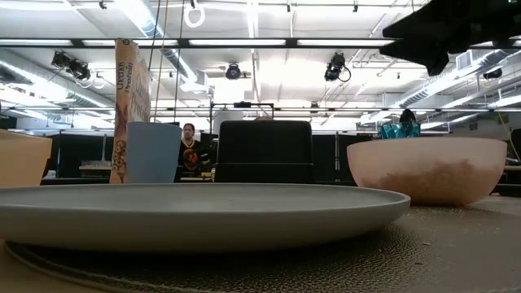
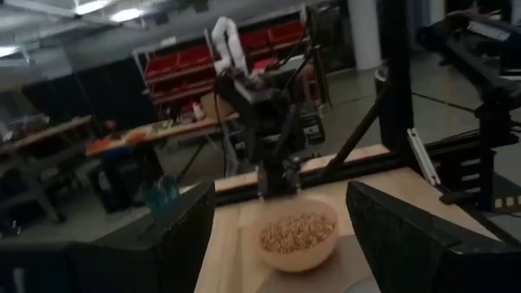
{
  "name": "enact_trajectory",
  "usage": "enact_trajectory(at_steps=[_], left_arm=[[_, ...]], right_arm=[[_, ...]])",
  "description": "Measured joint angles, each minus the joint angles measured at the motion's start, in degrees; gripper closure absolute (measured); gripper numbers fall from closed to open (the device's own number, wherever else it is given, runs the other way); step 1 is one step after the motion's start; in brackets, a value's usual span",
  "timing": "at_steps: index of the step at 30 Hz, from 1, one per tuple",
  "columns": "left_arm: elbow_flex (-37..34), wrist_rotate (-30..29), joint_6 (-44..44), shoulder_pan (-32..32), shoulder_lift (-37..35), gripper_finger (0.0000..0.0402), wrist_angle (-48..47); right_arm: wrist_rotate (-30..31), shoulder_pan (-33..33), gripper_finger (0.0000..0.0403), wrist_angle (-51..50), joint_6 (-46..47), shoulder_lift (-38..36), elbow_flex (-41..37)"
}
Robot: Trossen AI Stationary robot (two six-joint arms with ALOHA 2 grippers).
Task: Arrange a breakfast setting
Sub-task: Put the red apple on the blue plate
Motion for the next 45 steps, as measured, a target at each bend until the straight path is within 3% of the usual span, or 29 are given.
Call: enact_trajectory(at_steps=[7,14,22,32,37,39,43,45], left_arm=[[0.00,-6.08,-1.76,1.49,4.77,0.0116,1.02],[-0.52,-6.11,-6.03,2.18,9.07,0.0116,0.82],[-1.90,-4.07,-11.55,1.95,8.61,0.0116,-9.05],[-1.90,-4.12,-19.73,0.40,8.64,0.0116,-15.08],[-1.90,-4.20,-22.05,-2.88,8.70,0.0116,-17.00],[-1.90,-0.66,-22.38,-4.44,8.68,0.0116,-19.73],[-1.90,15.40,-26.26,-7.37,8.66,0.0116,-19.87],[-1.87,19.63,-29.28,-9.20,8.84,0.0116,-19.77]], right_arm=[[-0.09,-0.74,0.0192,-2.37,2.33,1.21,0.02],[-0.03,-2.21,0.0193,-1.21,4.91,6.22,0.02],[-1.89,-2.35,0.0193,8.35,2.50,11.71,0.05],[-2.12,-3.14,0.0193,-0.34,1.14,19.64,9.58],[-6.97,-3.74,0.0193,-2.31,-0.51,20.20,12.70],[-6.39,-3.75,0.0193,-4.35,-1.68,19.72,13.78],[-4.16,-5.21,0.0193,-6.89,-3.23,17.68,14.97],[-4.16,-6.79,0.0193,-7.74,-3.16,16.94,14.90]])
